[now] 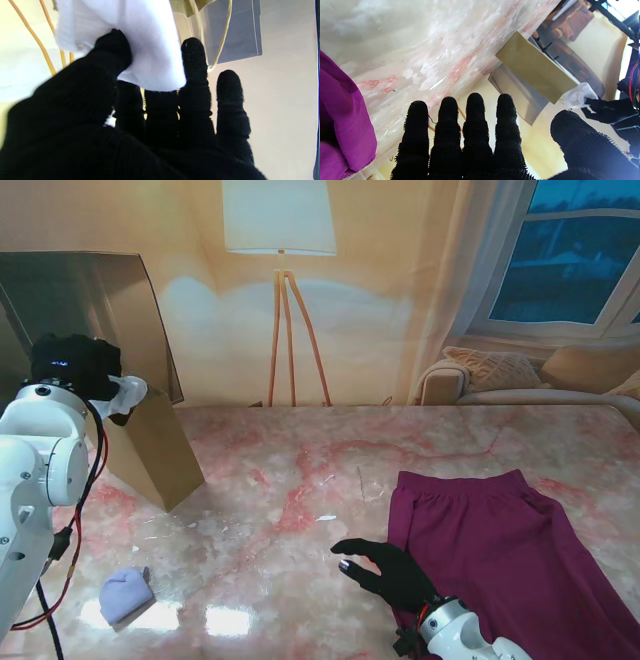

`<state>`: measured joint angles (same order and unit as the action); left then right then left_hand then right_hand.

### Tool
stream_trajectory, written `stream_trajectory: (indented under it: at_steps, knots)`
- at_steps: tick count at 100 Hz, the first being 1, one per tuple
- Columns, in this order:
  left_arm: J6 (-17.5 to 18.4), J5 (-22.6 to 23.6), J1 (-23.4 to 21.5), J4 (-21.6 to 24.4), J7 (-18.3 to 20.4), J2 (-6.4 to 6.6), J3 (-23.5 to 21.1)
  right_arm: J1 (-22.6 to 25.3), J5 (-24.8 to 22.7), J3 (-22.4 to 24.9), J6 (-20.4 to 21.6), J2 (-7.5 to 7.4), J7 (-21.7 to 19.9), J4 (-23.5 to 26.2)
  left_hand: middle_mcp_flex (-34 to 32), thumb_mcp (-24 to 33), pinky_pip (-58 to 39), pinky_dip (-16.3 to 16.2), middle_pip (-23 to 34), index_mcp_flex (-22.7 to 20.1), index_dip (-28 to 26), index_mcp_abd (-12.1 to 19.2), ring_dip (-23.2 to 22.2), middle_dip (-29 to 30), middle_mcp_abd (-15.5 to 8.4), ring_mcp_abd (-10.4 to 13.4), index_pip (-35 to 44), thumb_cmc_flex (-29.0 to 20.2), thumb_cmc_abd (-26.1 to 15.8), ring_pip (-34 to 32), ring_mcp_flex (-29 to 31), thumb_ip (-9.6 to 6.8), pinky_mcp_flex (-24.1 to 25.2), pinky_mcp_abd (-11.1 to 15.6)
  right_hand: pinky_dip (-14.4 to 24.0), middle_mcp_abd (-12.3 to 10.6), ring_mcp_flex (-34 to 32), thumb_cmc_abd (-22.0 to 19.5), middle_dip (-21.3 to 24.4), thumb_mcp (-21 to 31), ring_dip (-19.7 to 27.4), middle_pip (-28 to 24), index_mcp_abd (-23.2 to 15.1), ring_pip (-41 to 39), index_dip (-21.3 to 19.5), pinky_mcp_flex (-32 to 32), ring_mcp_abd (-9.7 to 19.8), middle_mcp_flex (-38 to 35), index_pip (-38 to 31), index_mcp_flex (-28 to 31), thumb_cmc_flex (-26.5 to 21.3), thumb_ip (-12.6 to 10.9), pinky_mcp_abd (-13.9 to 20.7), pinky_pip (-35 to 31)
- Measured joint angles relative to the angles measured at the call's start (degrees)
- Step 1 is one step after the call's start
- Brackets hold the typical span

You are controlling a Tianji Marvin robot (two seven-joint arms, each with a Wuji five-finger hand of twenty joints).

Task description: Fold the socks and the shorts into the kraft paper bag

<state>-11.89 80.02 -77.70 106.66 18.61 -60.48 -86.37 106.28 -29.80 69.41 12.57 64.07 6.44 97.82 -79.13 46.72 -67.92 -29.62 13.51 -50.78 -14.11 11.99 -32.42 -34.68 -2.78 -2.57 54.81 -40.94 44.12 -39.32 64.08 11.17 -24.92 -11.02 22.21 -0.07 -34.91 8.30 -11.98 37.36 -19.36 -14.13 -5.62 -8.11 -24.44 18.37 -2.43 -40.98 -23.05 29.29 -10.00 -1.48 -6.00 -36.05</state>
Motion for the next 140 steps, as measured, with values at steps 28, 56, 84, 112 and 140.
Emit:
stream_trajectory:
  at_steps: [28,56,84,112,140]
  knots:
    - [1.2,0.5,0.1,-2.3,0.2,0.26,1.3,0.0,0.0,0.1,0.1,0.00,0.0,0.0,0.0,0.0,0.0,-0.7,-1.2,0.0,0.0,0.9,-1.7,0.0,-1.0,0.0,0.0,0.1,0.0,0.8,-5.7,0.52,2.4,-0.4,0.0,0.0,0.0,0.0,0.0,0.0,0.0,0.0,0.0,0.0,0.0,0.3,0.0,0.0,0.0,0.0,0.0,0.0,0.0,0.0]
    - [1.7,0.9,-0.2,-2.6,3.9,0.40,1.6,-0.1,0.0,0.1,0.1,0.00,-0.1,-0.1,10.4,2.7,5.9,-3.5,0.5,3.3,-2.4,-1.5,-3.9,5.3,-1.0,-0.2,-8.1,3.0,0.1,9.3,-16.6,0.53,7.7,-0.5,0.0,0.0,0.0,0.0,0.0,0.0,0.0,0.0,0.0,0.0,0.0,0.3,0.0,0.0,0.0,0.0,0.0,0.0,0.0,-0.1]
    - [1.6,1.0,-0.6,-2.6,2.1,0.41,1.5,-0.2,0.0,-0.1,0.1,0.00,-0.1,-0.2,24.0,7.6,11.9,-4.2,1.3,9.5,-5.3,-6.5,-2.6,14.3,0.9,-1.3,-21.2,9.0,-4.7,13.9,-24.9,0.15,12.7,-0.5,0.0,0.0,0.0,0.0,0.0,0.0,0.0,0.0,0.0,0.0,0.0,0.3,0.0,0.0,0.0,0.0,0.0,0.0,0.0,-0.1]
    - [1.3,1.9,-0.5,-2.5,0.0,0.40,1.4,-0.3,0.0,-0.1,0.1,0.00,0.0,-0.3,26.2,7.7,13.2,-4.2,1.2,9.4,-6.2,-6.4,-2.1,14.3,2.0,-1.8,-21.2,9.2,-4.7,14.6,-26.1,0.15,13.4,-0.5,0.0,0.0,0.0,0.0,0.0,0.0,0.0,0.0,0.0,0.0,0.0,0.3,0.0,0.0,0.0,0.0,0.0,0.0,0.0,-0.1]
    - [0.8,3.4,-0.2,-2.9,-2.4,0.40,1.5,-0.3,0.0,0.0,0.2,0.00,0.0,-0.5,28.1,7.7,13.7,-4.2,1.3,9.4,-6.7,-6.1,-2.1,13.5,2.2,-2.0,-21.2,9.2,-4.7,14.6,-28.4,0.14,14.1,-0.5,0.0,0.0,0.0,0.0,0.0,0.0,0.0,0.0,0.0,0.0,0.0,0.3,0.0,0.0,0.0,0.0,0.0,0.0,0.0,-0.1]
